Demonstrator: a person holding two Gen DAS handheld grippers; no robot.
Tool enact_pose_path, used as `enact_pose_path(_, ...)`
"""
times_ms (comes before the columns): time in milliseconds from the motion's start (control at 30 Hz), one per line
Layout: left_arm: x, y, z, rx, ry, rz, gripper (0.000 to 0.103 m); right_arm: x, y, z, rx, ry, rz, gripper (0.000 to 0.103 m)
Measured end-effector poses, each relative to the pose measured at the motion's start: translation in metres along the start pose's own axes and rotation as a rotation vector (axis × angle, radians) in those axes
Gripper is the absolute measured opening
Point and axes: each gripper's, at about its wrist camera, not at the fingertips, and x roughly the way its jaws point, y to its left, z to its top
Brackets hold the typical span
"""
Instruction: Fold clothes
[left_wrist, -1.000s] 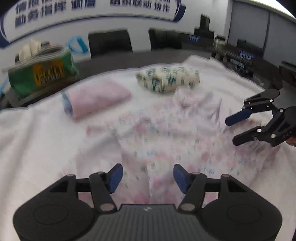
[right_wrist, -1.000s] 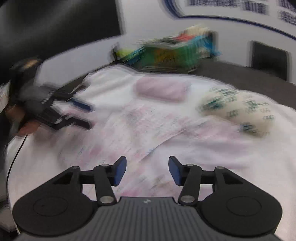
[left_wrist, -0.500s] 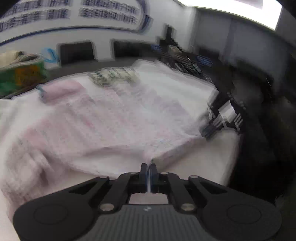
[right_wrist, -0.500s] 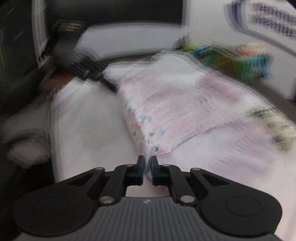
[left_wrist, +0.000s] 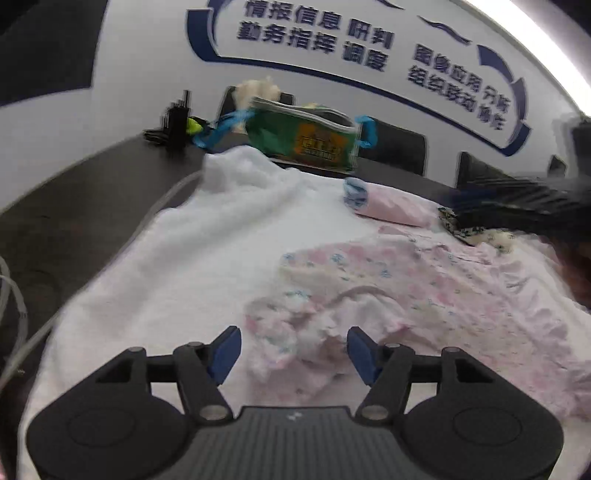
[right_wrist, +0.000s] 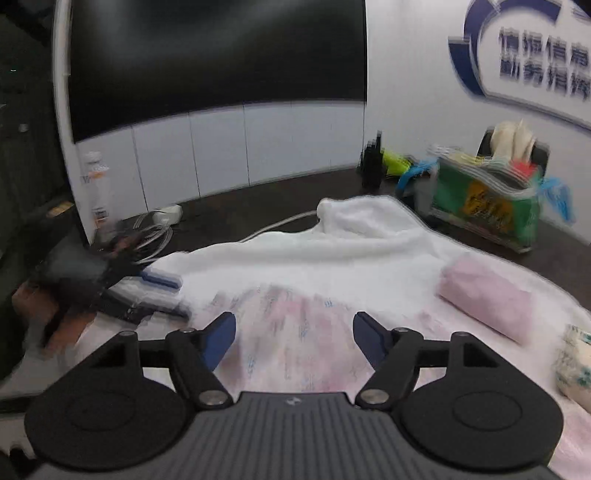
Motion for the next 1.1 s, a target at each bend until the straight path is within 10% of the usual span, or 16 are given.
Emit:
enact_pose_path(200,0.006,0.019,-0.004,-0.159,0.024,-0.080,0.061,0.160,-0.038,0.045,-0.057,0.270,-0.091,0.057)
enact_pose_path(300,0.011,0.023,-0.010,-0.135,0.040,-0.065,0.012,0.174,-0.048,0.033,-0.118,0.342,0.048,0.058)
enact_pose_path(367,0.010,0.022,-0.015,-0.126,0.040,-0.085,0.003,0.167,-0.044,0.024,-0.140,0.368,0.123,0.055)
enact_pose_path(433,-0.001,0.016,-0.023,-0.111,0.028,-0.105,0.002,0.156,-0.033,0.018,-0.198,0.388,0.187,0.016)
enact_pose_path(567,-0.027,-0.006,-0.043,-0.043,0.025,-0.160,0.001,0.117,0.004,0.018,-0.408,0.282,0.077,0.002)
enact_pose_path(700,-0.039,-0.034,-0.067,0.075,0.047,-0.178,0.001,0.034,0.039,0.009,-0.458,-0.132,-0.190,0.001)
enact_pose_path(900,-0.040,-0.038,-0.080,0.127,0.116,-0.270,0.003,0.001,0.042,-0.029,-0.416,-0.101,-0.245,0.001)
enact_pose_path(1033,-0.050,-0.021,-0.065,0.049,0.053,-0.267,0.038,0.017,0.033,-0.024,-0.370,0.016,-0.367,0.009)
enact_pose_path(1100,-0.055,-0.013,-0.058,0.010,0.021,-0.266,0.046,0.007,0.025,-0.010,-0.301,-0.046,-0.240,0.026)
